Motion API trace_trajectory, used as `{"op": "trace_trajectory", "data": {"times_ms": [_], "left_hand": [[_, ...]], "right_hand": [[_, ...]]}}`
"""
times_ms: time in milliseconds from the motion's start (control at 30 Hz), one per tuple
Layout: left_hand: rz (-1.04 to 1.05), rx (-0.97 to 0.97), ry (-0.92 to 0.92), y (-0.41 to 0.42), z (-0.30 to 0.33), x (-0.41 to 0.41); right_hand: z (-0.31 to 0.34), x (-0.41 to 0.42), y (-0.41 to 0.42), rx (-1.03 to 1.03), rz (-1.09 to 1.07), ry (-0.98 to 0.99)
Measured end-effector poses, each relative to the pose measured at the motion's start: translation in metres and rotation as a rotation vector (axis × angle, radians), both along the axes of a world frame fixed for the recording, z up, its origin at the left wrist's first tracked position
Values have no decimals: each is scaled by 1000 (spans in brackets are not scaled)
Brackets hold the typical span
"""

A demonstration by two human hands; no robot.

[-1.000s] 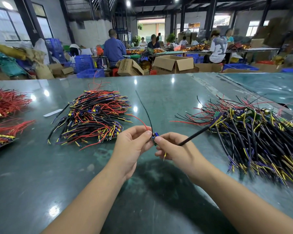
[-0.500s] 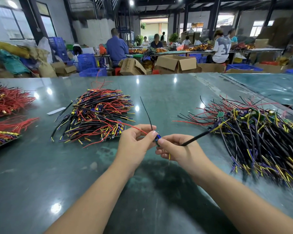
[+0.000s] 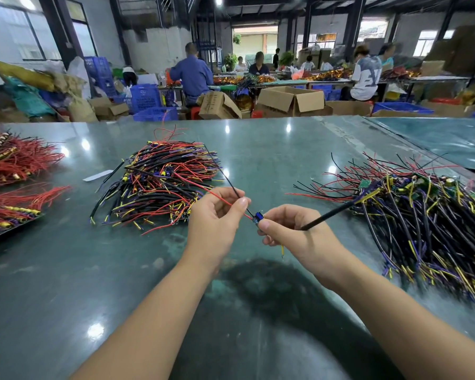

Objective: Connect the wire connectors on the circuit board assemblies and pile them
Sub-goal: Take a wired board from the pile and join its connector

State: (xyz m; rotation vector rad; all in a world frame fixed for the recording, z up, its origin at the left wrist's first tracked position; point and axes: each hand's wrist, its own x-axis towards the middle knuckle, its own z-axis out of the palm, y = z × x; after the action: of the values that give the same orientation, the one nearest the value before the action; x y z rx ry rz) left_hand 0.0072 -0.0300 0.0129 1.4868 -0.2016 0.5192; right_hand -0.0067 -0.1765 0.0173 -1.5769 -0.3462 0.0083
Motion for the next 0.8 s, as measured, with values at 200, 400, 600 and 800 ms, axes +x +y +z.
{"op": "trace_trajectory", "data": {"times_ms": [200,400,600,800], "left_hand": [[66,7,-43,12,0,7],[122,-51,-54,28,0,15],[173,-70,-87,44,2,20],[157,-204,17,41,4,19]], "right_hand": [[-1,-2,-3,-26,51,2],[-2,-1,-6,-61,94,5],[0,0,-10,-86,155,40],[2,-3,-20,-144,216,102]]}}
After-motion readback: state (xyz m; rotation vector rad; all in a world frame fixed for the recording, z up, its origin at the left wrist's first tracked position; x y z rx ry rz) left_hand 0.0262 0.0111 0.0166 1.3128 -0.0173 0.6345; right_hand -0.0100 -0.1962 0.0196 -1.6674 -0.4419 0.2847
